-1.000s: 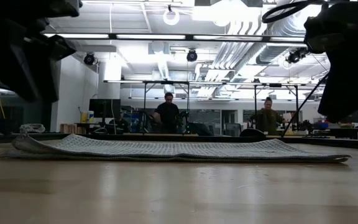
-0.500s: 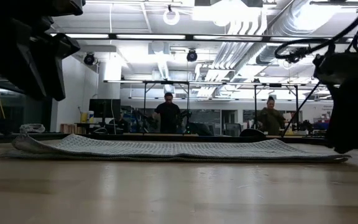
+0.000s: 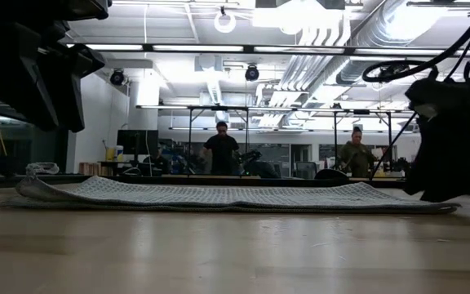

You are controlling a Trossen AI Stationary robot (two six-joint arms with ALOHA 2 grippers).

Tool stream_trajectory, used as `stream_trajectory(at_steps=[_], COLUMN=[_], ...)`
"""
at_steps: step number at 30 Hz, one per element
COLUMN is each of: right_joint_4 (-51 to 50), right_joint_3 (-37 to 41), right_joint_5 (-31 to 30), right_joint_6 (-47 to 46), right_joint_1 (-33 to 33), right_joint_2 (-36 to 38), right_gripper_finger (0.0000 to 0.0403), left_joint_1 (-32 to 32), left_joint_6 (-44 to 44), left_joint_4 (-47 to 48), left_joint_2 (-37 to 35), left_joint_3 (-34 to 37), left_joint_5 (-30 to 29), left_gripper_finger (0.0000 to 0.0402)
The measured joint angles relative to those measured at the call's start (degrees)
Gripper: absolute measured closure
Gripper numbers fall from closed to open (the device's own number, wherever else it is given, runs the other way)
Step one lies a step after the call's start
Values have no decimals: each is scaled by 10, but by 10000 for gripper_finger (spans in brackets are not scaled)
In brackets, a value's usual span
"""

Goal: Fold microfiber towels
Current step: Fold the gray microfiber cloth

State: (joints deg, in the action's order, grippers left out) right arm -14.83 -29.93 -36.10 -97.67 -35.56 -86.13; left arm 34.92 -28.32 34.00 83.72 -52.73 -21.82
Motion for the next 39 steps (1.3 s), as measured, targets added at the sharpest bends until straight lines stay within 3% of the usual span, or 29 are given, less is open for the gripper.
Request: stream_trajectory(at_steps=[10,18,24,32,35,39], right_joint_4=[5,36,29,-60,-23,101], right_joint_3=[0,-1,2,4,39,114], right_joint_5=[16,92,137,142,148,155], right_joint_6=[28,145,204,229,227,225], right_joint_1=[47,95,121,132,132,132], right_joint_2=[0,3,45,130,166,216], right_gripper_finger=[239,239,239,239,239,239], left_joint_1=[0,0,0,0,0,0], left_joint_6=[0,9,8,4,2,0], left_joint_4=[-1,-1,-1,-2,-4,-4], left_joint_2=[0,0,0,0,0,1], left_joint_3=[0,0,0,0,0,0], left_joint_5=[0,0,4,5,6,10], left_gripper_finger=[238,238,238,238,238,238])
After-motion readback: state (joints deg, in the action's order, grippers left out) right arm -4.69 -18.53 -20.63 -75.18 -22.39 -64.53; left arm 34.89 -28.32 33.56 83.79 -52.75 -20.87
